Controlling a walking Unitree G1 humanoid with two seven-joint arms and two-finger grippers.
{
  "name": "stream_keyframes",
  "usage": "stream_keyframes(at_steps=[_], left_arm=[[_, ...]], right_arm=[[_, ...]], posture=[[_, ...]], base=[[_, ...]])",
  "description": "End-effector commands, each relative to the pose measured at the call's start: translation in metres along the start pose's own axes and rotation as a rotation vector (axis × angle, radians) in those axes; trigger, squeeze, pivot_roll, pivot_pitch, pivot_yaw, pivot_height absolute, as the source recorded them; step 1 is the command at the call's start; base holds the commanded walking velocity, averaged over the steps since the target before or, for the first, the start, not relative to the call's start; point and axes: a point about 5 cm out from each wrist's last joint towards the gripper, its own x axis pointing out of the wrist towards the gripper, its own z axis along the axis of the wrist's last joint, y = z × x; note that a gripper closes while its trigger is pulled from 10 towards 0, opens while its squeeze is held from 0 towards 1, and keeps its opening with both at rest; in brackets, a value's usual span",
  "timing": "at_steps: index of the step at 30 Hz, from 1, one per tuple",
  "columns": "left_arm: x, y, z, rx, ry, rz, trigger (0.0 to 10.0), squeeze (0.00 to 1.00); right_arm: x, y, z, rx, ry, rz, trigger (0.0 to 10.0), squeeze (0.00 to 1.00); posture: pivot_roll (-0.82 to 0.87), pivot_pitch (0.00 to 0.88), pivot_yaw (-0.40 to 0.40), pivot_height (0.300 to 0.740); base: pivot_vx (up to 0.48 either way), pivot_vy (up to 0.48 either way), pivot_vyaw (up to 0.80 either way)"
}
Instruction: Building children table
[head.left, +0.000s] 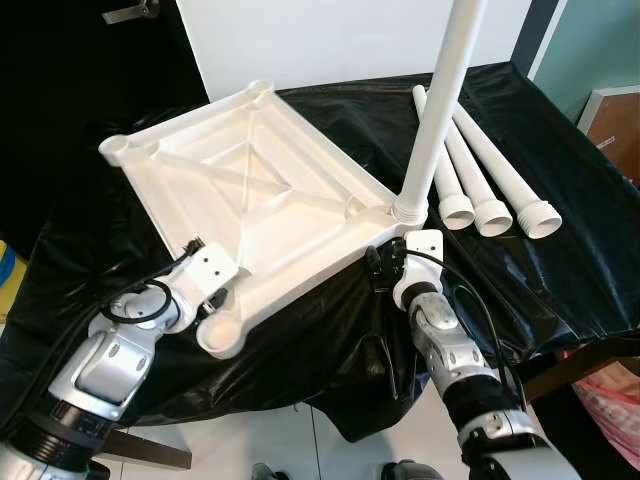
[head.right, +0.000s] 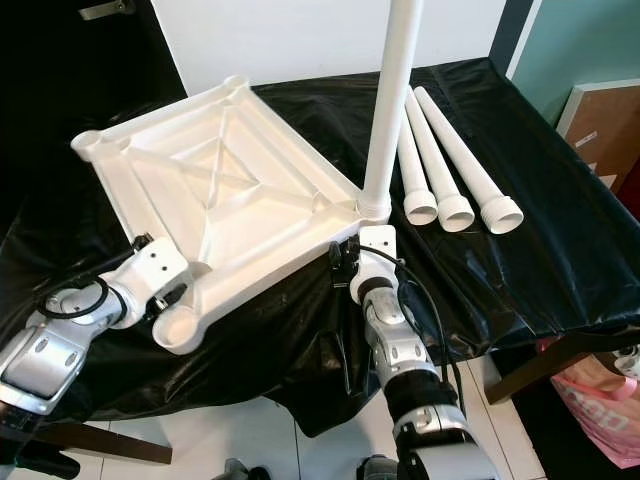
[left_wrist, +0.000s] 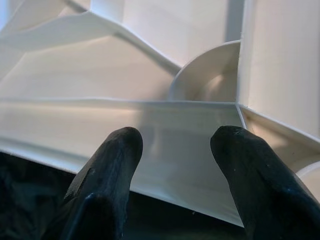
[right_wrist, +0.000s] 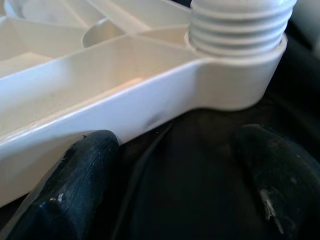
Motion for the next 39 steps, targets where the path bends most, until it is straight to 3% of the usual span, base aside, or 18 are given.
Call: stream_keyframes(at_steps=[1, 5, 13, 17, 23, 24, 25, 27, 29, 30, 34, 38, 39], left_arm=[[0.01, -0.051, -0.001, -0.031, -0.004, -0.343, 10.0, 0.0], [0.016, -0.068, 0.016, -0.059, -0.07, -0.377, 10.0, 0.0], [0.021, -0.079, 0.043, -0.097, -0.151, -0.388, 10.0, 0.0], [0.025, -0.094, 0.065, -0.09, -0.213, -0.434, 10.0, 0.0], [0.028, -0.097, 0.073, -0.081, -0.233, -0.434, 10.0, 0.0], [0.029, -0.093, 0.072, -0.08, -0.232, -0.411, 10.0, 0.0], [0.031, -0.078, 0.067, -0.062, -0.223, -0.35, 10.0, 0.0], [0.031, -0.073, 0.065, -0.054, -0.222, -0.331, 10.0, 0.0], [0.031, -0.055, 0.062, -0.052, -0.238, -0.264, 10.0, 0.0], [0.03, -0.039, 0.059, -0.08, -0.251, -0.208, 10.0, 0.0], [0.028, -0.03, 0.057, -0.077, -0.265, -0.181, 10.0, 0.0], [0.022, -0.018, 0.053, -0.07, -0.293, -0.168, 10.0, 0.0], [0.019, -0.014, 0.048, -0.064, -0.3, -0.181, 10.0, 0.0]], right_arm=[[0.003, 0.026, 0.001, 0.006, 0.002, 0.102, 10.0, 0.0], [0.011, 0.03, 0.009, -0.01, -0.022, 0.11, 10.0, 0.0], [0.018, 0.028, 0.015, -0.007, -0.025, 0.103, 10.0, 0.0], [0.023, 0.032, 0.018, -0.026, -0.036, 0.115, 10.0, 0.0], [0.023, 0.033, 0.017, -0.046, -0.041, 0.113, 10.0, 0.0], [0.022, 0.031, 0.016, -0.055, -0.045, 0.106, 10.0, 0.0], [0.019, 0.025, 0.013, -0.073, -0.054, 0.084, 10.0, 0.0], [0.018, 0.023, 0.012, -0.077, -0.055, 0.078, 10.0, 0.0], [0.012, 0.014, 0.006, -0.093, -0.066, 0.052, 10.0, 0.0], [0.006, 0.005, 0.002, -0.107, -0.08, 0.021, 10.0, 0.0], [0.0, -0.003, 0.001, -0.113, -0.109, -0.005, 10.0, 0.0], [-0.019, -0.017, 0.003, -0.112, -0.202, -0.033, 10.0, 0.0], [-0.036, -0.022, 0.005, -0.104, -0.258, -0.01, 10.0, 0.0]], posture=[[-0.05, 0.131, 0.057, 0.74], [-0.05, 0.126, 0.056, 0.74], [-0.06, 0.121, 0.057, 0.74], [-0.06, 0.117, 0.061, 0.74], [-0.07, 0.113, 0.06, 0.74], [-0.07, 0.113, 0.06, 0.74], [-0.07, 0.114, 0.059, 0.74], [-0.07, 0.114, 0.059, 0.74], [-0.07, 0.116, 0.058, 0.74], [-0.07, 0.12, 0.058, 0.74], [-0.08, 0.129, 0.057, 0.74], [-0.08, 0.135, 0.057, 0.74], [-0.09, 0.143, 0.06, 0.74]], base=[[0.0, 0.0, 0.0], [0.0, 0.0, 0.0], [0.0, 0.0, 0.0], [0.0, 0.0, 0.0], [0.0, 0.0, 0.0], [0.0, 0.0, 0.0], [0.0, 0.0, 0.0], [0.0, 0.0, 0.0], [0.0, 0.0, 0.0], [0.0, 0.0, 0.0], [0.0, 0.0, 0.0], [0.0, 0.0, 0.0], [0.0, 0.0, 0.0]])
